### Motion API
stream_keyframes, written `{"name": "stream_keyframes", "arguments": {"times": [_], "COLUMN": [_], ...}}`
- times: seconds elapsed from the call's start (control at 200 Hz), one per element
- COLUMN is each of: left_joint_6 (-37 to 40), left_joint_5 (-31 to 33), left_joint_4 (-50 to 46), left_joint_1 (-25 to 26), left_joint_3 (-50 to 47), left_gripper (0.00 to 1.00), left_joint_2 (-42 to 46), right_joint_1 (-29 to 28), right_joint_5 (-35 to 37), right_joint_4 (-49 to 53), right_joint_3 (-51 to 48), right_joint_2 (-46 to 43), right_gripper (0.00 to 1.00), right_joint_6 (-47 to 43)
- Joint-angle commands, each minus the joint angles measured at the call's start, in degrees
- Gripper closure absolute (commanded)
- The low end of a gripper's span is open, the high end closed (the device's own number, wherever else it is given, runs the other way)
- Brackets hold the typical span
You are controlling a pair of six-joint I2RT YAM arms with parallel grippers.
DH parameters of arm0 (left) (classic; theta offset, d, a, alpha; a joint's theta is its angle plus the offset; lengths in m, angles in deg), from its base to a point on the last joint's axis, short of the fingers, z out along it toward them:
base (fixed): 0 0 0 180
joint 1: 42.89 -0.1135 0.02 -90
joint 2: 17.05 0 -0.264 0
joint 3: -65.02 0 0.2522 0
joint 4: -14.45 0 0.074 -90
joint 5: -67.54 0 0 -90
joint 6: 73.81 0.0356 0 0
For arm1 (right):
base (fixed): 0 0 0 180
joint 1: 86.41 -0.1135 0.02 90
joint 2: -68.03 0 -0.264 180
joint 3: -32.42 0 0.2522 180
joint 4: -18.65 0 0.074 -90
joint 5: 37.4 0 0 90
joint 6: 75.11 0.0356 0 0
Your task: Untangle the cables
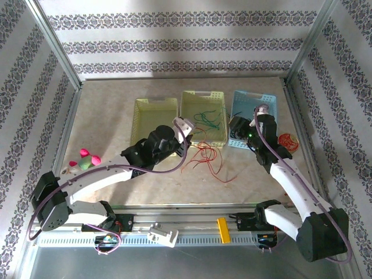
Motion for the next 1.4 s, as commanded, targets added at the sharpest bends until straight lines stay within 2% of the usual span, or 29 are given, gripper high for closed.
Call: {"name": "stream_keyframes", "arguments": {"times": [0.0, 0.065, 0.19, 0.305, 0.445, 0.6, 0.7, 0.984, 1.394], "left_joint_6": [7.6, 10.1, 12.2, 13.0, 12.6, 12.2, 12.3, 12.4, 11.1], "left_joint_5": [-0.6, -1.1, -3.3, -2.8, -3.0, -3.9, -3.6, -2.4, -2.9], "left_joint_4": [-2.9, -4.6, -7.4, -8.5, -8.5, -8.7, -8.6, -6.0, -1.9], "left_joint_1": [1.7, 2.1, 2.2, 2.2, 2.2, 2.5, 2.7, 3.3, 3.4], "left_joint_3": [3.8, 5.5, 7.3, 7.3, 7.0, 7.4, 7.6, 7.8, 10.2], "left_gripper": [1.0, 1.0, 1.0, 1.0, 1.0, 1.0, 1.0, 1.0, 1.0], "left_joint_2": [2.6, 3.3, 4.7, 4.4, 3.5, 3.0, 3.0, 4.4, 10.2], "right_joint_1": [0.6, 0.7, 0.6, -1.0, -5.5, -10.0, -11.7, -11.7, -10.4], "right_joint_5": [-0.1, -4.3, -19.2, -32.9, -40.0, -39.2, -36.2, -22.0, -19.8], "right_joint_4": [1.5, 1.5, 3.1, 6.5, 8.9, 9.1, 10.6, 11.4, 10.6], "right_joint_3": [-0.6, -0.2, 1.2, 1.9, 1.1, 1.7, 2.4, -0.7, -4.9], "right_joint_2": [-1.5, -1.5, -1.3, -0.4, 0.2, 2.5, 5.3, 9.1, 12.8], "right_gripper": [0.48, 0.48, 0.47, 0.46, 0.45, 0.45, 0.45, 0.54, 0.57], "right_joint_6": [-2.4, -4.3, -7.6, -9.1, -10.0, -10.5, -11.6, -10.4, -9.2]}}
